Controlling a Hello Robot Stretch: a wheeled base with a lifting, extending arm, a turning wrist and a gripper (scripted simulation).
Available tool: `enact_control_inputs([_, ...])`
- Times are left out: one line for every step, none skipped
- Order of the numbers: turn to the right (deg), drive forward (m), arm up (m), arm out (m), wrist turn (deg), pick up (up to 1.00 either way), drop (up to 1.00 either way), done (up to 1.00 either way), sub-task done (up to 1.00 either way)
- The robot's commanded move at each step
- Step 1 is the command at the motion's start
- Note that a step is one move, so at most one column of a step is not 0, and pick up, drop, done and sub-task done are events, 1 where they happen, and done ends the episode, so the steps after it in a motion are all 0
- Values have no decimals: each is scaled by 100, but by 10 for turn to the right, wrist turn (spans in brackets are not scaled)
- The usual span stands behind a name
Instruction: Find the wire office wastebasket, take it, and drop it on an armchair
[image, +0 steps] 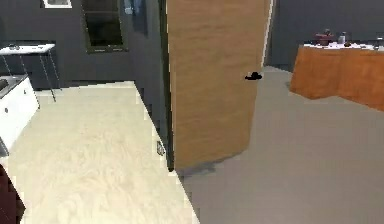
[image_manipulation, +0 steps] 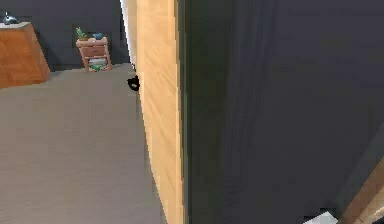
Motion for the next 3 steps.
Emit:
enact_control_inputs([150, 0, 0, 0, 0, 0, 0, 0, 0])
enact_control_inputs([0, 35, 0, 0, 0, 0, 0, 0, 0])
enact_control_inputs([450, 0, 0, 0, 0, 0, 0, 0, 0])
